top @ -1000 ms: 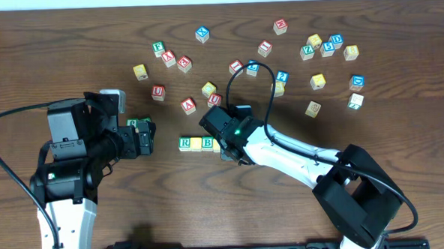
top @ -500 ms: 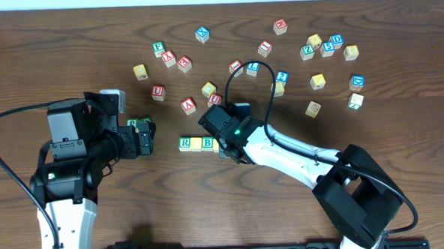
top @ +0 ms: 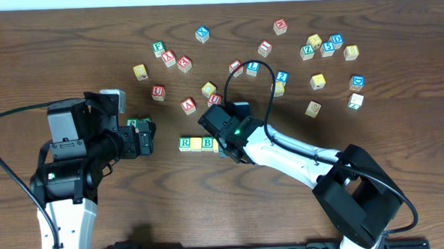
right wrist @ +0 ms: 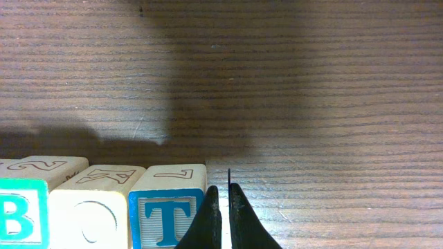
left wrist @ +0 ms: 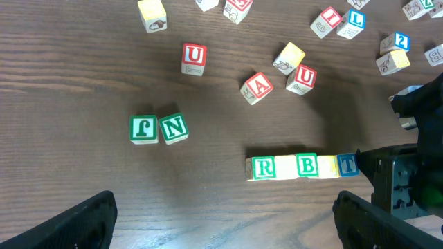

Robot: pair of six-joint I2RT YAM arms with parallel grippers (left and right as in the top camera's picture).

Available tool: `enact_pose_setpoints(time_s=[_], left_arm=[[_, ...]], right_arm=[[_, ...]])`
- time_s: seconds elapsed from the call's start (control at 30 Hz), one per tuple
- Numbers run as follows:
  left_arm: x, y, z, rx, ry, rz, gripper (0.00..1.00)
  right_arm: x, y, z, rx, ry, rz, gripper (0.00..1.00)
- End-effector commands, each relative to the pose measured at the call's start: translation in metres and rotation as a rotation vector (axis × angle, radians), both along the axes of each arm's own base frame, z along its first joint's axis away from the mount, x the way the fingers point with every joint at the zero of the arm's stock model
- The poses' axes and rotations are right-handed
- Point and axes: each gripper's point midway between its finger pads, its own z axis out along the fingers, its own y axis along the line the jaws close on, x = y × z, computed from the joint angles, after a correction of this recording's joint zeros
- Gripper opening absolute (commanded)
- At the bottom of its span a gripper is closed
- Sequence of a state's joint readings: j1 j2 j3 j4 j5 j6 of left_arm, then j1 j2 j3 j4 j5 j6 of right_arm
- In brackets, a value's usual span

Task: Spell out ROBOT
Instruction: 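Open the right gripper to release the T block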

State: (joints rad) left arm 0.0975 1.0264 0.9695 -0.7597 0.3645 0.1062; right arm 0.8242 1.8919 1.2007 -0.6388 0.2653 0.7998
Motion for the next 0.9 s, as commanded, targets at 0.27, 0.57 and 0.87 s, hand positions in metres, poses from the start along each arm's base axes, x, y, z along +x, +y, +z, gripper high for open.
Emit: enact_pose_setpoints(time_s=[0.27, 0.57, 0.87], left_arm=[[-0.0001, 0.001, 0.0013, 0.007, -0.005, -0.006, 0.98], [-0.0001, 0.001, 0.0013, 0.007, -0.005, -0.006, 0.98], [-0.0001, 0.001, 0.0013, 0.007, -0.005, -0.006, 0.98]], right_arm=[[0.0007, 0.0049, -0.0007, -0.018, -0.014, 0.022, 0.01], [-0.0001, 0.0056, -0.0011, -0.009, -0.009, 0.011, 0.01], [-0.0004, 0.0055, -0.0012, -0.004, -0.008, -0.002, 0.01]])
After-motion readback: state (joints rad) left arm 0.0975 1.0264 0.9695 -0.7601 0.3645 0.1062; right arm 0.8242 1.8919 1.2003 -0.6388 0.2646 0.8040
